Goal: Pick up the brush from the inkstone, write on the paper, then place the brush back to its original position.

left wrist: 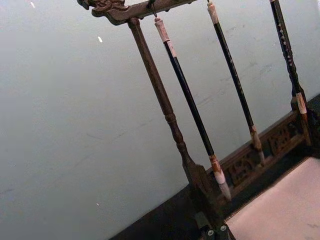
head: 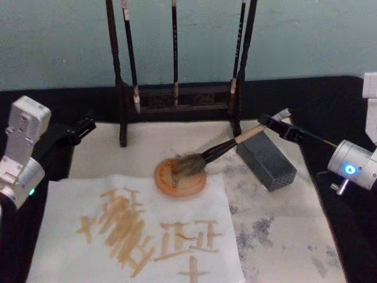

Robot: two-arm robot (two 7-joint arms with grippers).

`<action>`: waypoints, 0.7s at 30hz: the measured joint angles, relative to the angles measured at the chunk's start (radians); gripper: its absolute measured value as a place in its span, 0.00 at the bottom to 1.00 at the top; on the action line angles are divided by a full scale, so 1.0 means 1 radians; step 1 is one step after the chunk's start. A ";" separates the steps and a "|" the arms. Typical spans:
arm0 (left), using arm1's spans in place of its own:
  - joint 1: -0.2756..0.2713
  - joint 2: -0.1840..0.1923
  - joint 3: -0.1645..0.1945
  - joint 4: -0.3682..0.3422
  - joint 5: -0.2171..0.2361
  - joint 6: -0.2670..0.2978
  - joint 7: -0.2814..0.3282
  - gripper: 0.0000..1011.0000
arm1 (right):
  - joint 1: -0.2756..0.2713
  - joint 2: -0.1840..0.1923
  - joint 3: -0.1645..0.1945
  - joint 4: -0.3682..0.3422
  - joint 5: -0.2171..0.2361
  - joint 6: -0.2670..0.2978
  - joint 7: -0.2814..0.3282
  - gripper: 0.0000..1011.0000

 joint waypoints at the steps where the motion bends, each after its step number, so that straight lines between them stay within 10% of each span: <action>1: 0.000 0.000 0.000 0.000 0.000 0.000 0.000 0.99 | 0.000 0.000 0.001 0.001 0.000 0.001 -0.001 0.16; 21: 0.000 0.000 0.000 0.000 0.000 0.000 0.000 0.99 | 0.004 0.000 0.008 0.027 -0.006 0.009 -0.022 0.16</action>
